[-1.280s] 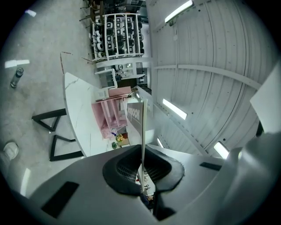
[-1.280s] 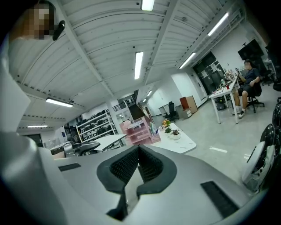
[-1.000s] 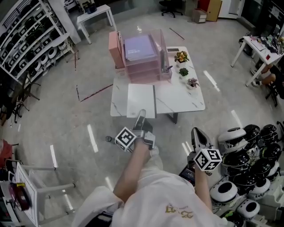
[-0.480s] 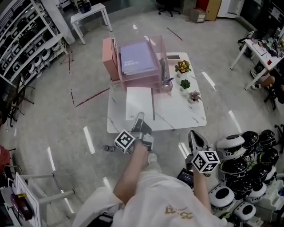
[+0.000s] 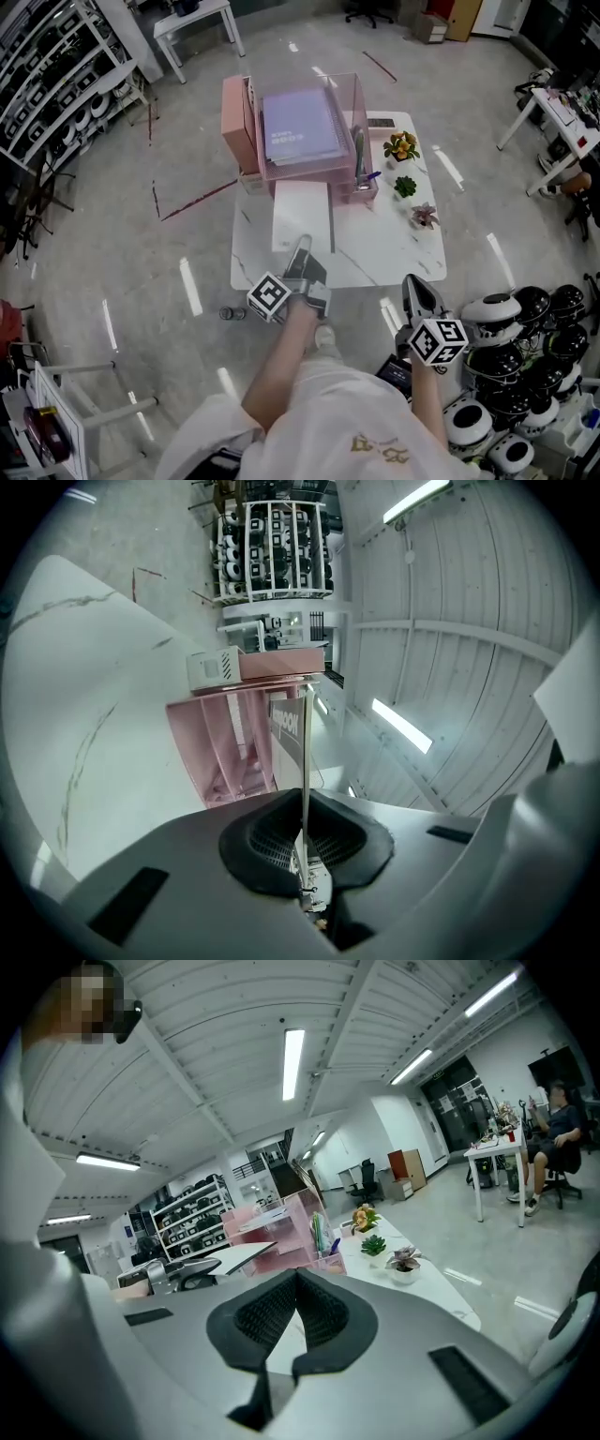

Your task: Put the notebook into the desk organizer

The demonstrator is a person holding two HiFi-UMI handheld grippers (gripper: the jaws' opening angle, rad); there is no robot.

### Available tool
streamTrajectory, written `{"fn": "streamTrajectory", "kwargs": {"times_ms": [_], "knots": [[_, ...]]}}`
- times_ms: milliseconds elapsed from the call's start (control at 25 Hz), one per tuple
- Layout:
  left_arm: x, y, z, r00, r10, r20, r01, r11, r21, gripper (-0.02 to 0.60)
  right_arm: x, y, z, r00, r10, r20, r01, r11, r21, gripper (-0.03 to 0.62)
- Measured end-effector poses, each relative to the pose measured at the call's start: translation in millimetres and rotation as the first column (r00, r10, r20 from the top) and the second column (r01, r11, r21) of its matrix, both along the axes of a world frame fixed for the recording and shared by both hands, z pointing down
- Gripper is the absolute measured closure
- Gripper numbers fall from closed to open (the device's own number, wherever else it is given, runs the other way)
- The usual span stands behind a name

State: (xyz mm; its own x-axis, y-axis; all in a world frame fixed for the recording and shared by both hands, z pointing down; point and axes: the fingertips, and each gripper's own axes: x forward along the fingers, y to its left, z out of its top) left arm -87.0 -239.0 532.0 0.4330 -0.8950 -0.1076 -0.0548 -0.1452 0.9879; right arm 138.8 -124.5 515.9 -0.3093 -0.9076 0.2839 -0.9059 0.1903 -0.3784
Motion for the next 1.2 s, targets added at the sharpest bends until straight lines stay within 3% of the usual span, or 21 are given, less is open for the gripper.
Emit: {"fn": "streamTrajectory", "kwargs": {"times_ms": [200, 640, 1200], "knots": [[-4, -18, 14, 1.000, 0.000, 0.030, 0.000, 1.000, -0.029, 0.555, -3, -18, 9, 1.000, 0.003, 0.014, -0.003, 1.000, -0.010, 0.582], [-7, -52, 38, 1.000, -0.005, -0.015, 0.004, 0.997, -0.080, 0.555, -11, -51, 20, 1.000, -0.013, 0.009, 0.013, 0.999, -0.043, 0.582], [-13, -86, 59, 1.000, -0.007, -0.014, 0.006, 0.992, -0.125, 0.555, -19, -91, 34, 1.000, -0.023, -0.020, 0.022, 0.997, -0.073, 0.582]]}}
